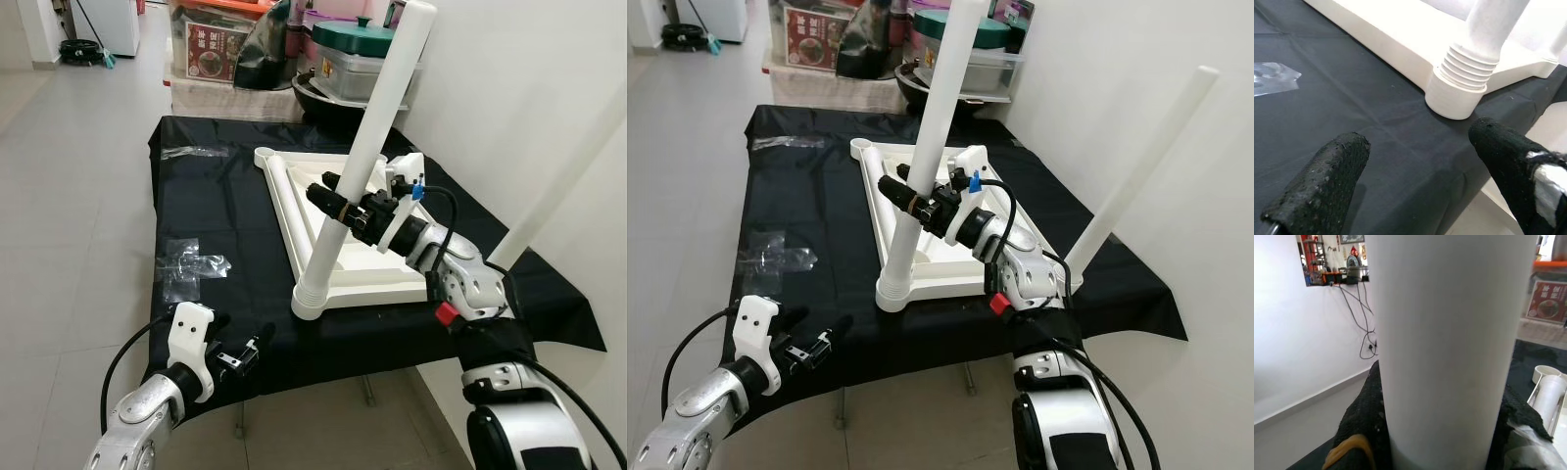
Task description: Building children table
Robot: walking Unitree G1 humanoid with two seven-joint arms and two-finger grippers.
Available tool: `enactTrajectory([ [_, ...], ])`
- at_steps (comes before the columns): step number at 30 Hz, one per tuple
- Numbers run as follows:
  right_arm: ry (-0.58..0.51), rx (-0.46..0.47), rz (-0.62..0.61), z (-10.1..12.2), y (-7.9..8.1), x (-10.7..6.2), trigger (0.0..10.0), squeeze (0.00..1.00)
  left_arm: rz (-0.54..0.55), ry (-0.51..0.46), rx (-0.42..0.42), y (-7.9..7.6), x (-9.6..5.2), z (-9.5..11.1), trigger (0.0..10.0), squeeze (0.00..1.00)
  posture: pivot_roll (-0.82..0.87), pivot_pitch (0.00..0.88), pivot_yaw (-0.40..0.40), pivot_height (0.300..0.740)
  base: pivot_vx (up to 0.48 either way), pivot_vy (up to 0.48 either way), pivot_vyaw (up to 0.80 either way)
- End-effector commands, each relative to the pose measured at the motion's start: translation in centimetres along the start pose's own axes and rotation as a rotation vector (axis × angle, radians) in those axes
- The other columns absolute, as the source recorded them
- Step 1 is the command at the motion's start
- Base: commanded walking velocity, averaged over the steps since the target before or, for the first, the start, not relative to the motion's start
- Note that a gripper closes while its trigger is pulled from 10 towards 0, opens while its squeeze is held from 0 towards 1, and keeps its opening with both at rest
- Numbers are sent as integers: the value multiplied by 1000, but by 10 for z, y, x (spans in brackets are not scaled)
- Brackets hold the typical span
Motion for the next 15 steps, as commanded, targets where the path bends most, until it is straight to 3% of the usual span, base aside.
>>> enactTrajectory([
  [1,198,150,42,-61,14,-9,0,0,-23,2,-17,-6,1,-1,10000,0,62,0,-168,740,0,0,0],
  [8,197,151,99,-59,13,-8,0,0,-28,5,-19,-7,0,-2,10000,0,63,0,-169,740,0,0,0],
  [15,215,149,78,-63,12,-7,0,0,-29,6,-22,-7,0,-3,10000,0,62,0,-168,740,0,0,0],
])
Point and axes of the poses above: a point about 5 cm out from each wrist's last joint towards the gripper, its own x axis pointing out of the wrist towards the gripper, its own z axis along the axis of the wrist's last joint, y = z × x, the point moved 3 cm from there along x, pointing out of the wrist towards the gripper, and after that the axes turned 9 degrees about -x, right-handed, at the moved point
